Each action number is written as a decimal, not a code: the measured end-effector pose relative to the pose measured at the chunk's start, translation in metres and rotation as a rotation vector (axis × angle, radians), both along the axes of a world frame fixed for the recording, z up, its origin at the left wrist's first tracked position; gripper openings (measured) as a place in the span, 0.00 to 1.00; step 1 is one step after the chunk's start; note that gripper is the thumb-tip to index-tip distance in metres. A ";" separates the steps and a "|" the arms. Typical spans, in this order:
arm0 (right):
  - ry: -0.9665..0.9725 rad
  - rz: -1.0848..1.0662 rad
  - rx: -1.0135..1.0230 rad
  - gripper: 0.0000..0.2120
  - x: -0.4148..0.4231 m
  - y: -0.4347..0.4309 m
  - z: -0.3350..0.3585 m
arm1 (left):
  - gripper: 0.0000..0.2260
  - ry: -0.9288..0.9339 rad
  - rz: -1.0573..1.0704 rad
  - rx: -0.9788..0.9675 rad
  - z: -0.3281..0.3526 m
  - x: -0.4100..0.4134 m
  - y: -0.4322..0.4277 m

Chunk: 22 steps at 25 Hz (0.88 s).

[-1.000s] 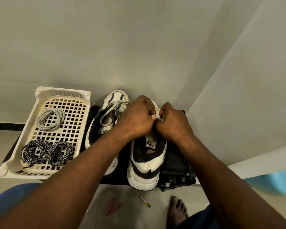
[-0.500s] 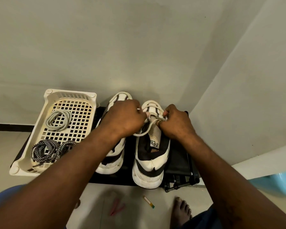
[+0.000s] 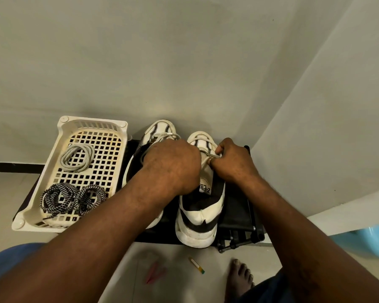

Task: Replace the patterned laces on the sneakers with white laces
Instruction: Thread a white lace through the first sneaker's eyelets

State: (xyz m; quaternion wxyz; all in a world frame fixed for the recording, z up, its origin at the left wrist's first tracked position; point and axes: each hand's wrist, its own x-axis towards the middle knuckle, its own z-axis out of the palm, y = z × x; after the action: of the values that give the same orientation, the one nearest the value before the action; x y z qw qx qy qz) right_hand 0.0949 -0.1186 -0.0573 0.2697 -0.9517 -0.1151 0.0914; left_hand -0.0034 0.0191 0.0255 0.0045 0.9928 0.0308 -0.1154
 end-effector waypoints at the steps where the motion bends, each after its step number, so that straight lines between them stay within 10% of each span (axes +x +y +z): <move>1: 0.001 0.001 0.001 0.11 0.000 0.000 0.000 | 0.07 -0.032 -0.017 -0.003 0.002 -0.002 -0.001; 4: 0.017 -0.009 0.018 0.11 -0.001 0.001 0.000 | 0.10 -0.191 -0.117 -0.134 -0.013 -0.001 0.006; 11: 0.017 -0.024 0.043 0.11 -0.003 0.000 0.002 | 0.16 -0.165 0.288 -1.856 0.004 -0.001 0.016; 13: 0.032 -0.025 0.044 0.14 -0.003 0.000 0.003 | 0.17 -0.120 0.386 -1.720 0.007 0.001 0.020; 17: 0.080 -0.027 0.045 0.17 -0.001 -0.001 0.002 | 0.16 -0.234 0.309 -0.513 -0.025 0.008 0.030; 22: 0.239 -0.074 0.318 0.09 0.011 -0.008 0.009 | 0.20 -0.051 0.173 -0.250 -0.040 0.010 0.020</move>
State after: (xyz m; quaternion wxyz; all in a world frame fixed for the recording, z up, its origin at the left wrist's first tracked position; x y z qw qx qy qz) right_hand 0.1063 -0.1270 -0.0482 0.4312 -0.8832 -0.0604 0.1743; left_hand 0.0069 0.0395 -0.0147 0.1388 0.9808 0.1016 -0.0921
